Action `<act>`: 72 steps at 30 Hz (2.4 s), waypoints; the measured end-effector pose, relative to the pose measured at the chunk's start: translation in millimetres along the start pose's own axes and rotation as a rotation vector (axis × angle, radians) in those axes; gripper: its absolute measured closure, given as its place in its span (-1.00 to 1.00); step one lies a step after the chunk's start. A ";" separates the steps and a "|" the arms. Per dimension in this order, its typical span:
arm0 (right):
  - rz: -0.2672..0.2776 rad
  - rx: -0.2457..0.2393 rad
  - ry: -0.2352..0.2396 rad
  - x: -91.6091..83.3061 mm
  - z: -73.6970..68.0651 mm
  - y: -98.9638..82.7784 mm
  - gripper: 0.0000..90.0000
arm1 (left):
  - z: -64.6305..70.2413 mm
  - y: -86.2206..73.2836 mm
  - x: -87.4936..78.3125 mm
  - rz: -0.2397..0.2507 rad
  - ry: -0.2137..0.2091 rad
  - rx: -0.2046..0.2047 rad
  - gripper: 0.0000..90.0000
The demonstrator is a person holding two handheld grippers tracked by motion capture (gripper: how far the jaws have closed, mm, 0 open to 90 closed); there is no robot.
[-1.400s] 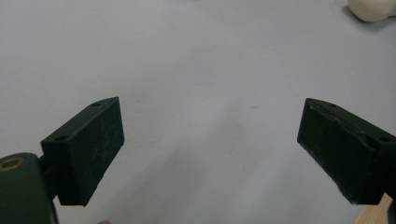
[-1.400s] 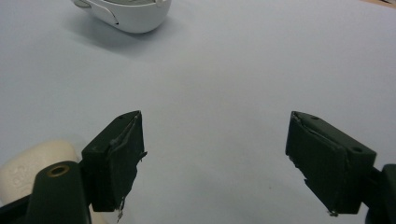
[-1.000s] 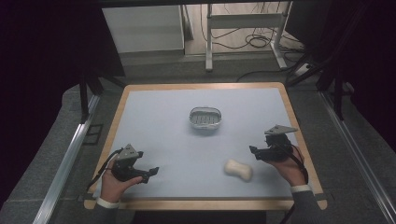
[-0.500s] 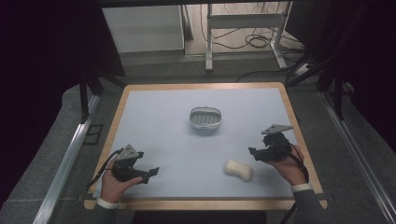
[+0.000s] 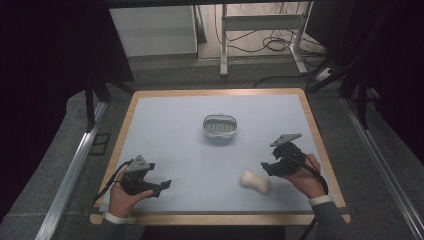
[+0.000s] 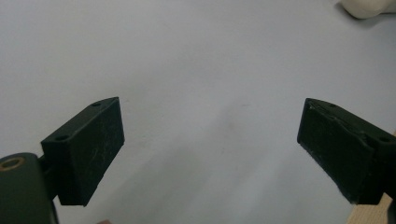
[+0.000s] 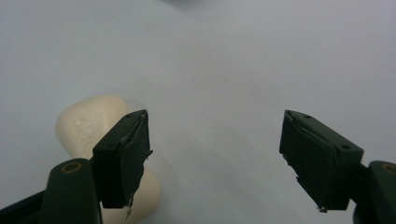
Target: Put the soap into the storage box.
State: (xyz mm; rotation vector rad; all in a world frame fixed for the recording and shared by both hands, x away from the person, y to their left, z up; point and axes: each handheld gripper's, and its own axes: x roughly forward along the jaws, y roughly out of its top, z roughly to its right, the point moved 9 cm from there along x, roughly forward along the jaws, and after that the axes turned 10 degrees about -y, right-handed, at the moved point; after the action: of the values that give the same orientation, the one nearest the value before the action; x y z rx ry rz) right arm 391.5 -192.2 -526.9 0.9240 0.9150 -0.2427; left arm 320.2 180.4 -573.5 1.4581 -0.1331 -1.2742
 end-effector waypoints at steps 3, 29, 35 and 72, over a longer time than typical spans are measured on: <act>-0.017 -0.021 0.024 -0.2 -5.7 0.7 -0.45 | -0.8 0.1 -0.4 0.001 0.003 0.001 -0.83; -0.171 -0.204 0.150 8.0 -57.5 -11.6 -0.30 | -0.3 -0.1 -0.5 -0.002 -0.004 -0.002 -0.83; -0.222 -0.235 0.180 15.4 -65.3 -18.8 -0.22 | 0.0 0.1 -0.3 0.000 -0.005 -0.003 -0.83; -0.255 -0.299 0.193 4.2 -55.3 -0.3 0.10 | -2.0 2.4 -8.0 0.017 0.001 0.000 -0.83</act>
State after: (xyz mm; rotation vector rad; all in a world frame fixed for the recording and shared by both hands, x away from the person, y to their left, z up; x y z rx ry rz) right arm 362.1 -148.8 -545.3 0.5592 1.2135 -0.2284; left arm 319.7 186.3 -567.2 1.4547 -0.1451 -1.2598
